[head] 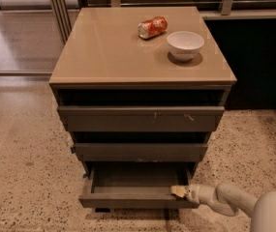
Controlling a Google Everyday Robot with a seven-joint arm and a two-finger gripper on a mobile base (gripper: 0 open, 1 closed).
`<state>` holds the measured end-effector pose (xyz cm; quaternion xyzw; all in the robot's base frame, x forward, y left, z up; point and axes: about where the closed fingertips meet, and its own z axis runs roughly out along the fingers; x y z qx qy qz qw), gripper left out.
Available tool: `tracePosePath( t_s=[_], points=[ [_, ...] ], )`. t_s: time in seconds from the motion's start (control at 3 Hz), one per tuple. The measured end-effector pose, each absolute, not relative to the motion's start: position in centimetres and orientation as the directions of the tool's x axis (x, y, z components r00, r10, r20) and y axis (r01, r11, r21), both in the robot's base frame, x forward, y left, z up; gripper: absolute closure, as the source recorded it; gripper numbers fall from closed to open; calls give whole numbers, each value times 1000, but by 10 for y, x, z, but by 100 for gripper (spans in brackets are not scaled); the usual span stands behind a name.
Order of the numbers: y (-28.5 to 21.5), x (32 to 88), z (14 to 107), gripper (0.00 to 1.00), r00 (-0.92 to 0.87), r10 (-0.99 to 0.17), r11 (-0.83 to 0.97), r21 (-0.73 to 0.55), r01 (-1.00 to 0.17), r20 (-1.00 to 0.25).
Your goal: Open bottom drawer
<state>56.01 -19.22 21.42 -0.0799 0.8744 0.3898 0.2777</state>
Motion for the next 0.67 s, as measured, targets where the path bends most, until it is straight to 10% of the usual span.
tracePosePath(
  t_s=[0.67],
  points=[
    [-158,541,190,100,-886,-89,609,679,-410,-456]
  ],
)
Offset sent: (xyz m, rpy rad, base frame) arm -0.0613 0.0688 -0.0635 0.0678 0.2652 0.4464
